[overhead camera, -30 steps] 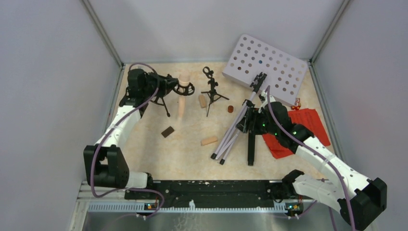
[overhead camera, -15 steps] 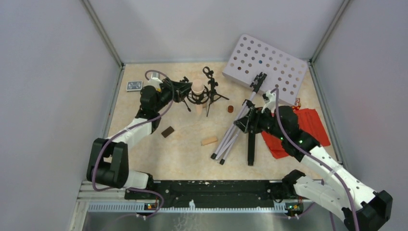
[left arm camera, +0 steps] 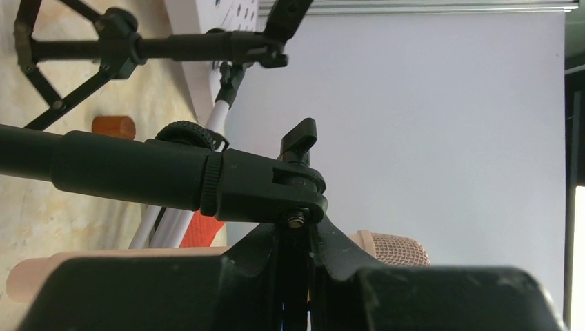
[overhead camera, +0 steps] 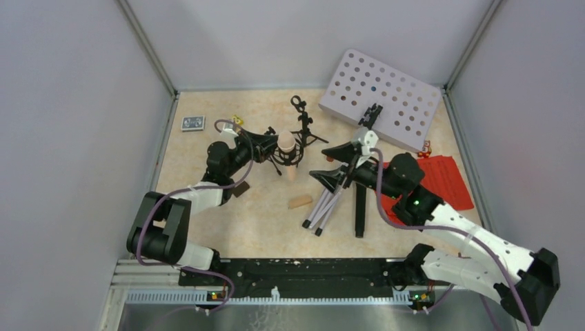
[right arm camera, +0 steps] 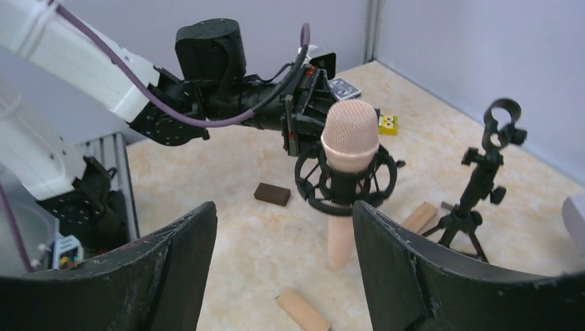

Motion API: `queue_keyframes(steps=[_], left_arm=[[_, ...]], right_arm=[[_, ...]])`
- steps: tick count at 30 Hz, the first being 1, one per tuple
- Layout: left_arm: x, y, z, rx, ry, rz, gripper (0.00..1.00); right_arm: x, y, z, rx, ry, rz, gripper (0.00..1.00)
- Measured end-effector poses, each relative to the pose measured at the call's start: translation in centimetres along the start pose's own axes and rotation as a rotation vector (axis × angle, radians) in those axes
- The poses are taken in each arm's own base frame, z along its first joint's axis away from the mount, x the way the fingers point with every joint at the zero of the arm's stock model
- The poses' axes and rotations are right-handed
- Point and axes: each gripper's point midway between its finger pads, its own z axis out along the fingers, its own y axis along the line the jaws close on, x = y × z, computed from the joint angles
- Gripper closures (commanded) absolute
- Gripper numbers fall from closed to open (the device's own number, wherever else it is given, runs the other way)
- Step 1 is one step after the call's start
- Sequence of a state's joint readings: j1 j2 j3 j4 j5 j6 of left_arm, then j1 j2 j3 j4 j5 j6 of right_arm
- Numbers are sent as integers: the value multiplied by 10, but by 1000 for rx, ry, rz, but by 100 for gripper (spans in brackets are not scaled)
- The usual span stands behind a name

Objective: Pack up the instrument practice props

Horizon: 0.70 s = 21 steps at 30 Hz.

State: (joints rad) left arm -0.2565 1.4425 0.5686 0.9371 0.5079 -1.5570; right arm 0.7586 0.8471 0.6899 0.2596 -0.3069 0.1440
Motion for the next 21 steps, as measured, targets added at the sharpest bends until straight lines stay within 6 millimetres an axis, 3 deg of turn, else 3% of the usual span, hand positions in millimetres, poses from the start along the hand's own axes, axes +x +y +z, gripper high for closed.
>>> queue_keyframes(steps=[4,10,21], left_arm=[[4,7,-4,-13,-1,-15,100],[7,7,-16,5,-25,-15,100],[5,7,-20,27,-49,-25,100]], right_arm=[[5,6,31,-52,-14,-121,28],[10,-17,65,24,-62,-186,28],[12,-20,110,19,-71,-220,27]])
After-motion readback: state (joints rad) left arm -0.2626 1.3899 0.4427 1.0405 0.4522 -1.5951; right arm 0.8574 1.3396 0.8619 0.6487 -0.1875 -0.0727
